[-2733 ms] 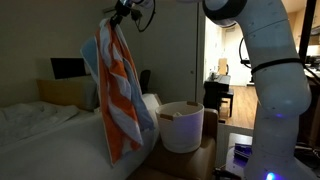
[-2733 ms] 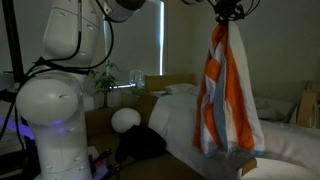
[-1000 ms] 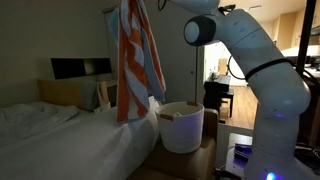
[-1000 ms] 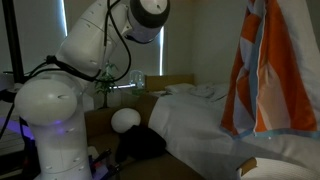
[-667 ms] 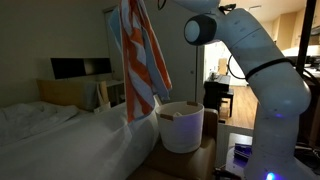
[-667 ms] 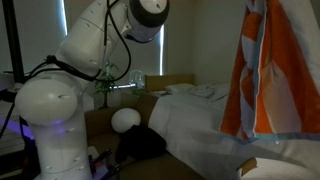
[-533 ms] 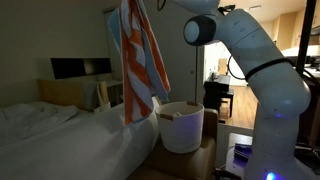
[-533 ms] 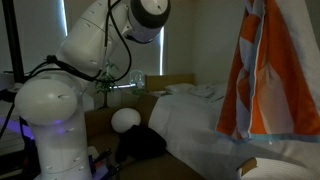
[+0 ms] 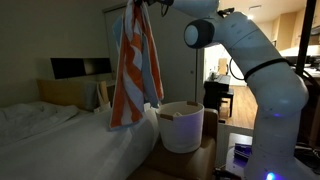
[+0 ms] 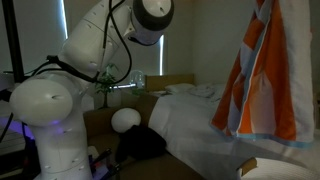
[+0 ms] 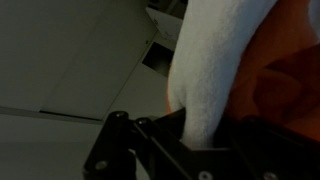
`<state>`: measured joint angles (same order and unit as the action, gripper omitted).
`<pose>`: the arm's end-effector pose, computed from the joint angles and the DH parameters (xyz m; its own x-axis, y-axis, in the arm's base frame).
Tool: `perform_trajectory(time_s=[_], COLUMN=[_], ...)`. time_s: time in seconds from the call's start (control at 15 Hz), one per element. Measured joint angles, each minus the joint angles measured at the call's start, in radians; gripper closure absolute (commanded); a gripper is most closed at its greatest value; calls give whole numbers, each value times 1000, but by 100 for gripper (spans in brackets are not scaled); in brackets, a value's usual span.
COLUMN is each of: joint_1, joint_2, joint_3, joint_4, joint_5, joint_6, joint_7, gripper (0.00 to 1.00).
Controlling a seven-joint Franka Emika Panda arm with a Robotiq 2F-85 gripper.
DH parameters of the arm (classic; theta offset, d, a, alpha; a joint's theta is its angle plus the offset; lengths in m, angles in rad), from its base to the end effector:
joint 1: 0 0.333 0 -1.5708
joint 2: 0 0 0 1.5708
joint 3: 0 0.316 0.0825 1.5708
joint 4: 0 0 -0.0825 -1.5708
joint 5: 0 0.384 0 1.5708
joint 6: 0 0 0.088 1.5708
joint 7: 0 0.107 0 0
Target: Pick the towel and put it in the bag
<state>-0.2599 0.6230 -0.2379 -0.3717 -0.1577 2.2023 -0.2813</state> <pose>0.6164 -0.2243 0.8689 0.5309 0.2728 0.8023 -0.3669 -0.7794 0.5078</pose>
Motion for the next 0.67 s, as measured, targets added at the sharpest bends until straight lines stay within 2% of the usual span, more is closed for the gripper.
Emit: perform_trajectory(time_s=[0.67], joint_1=[-130], joint_2=[-15], joint_3=[7], joint_4=[4], joint_5=[0], joint_6=[12], joint_7=[55], gripper=[95])
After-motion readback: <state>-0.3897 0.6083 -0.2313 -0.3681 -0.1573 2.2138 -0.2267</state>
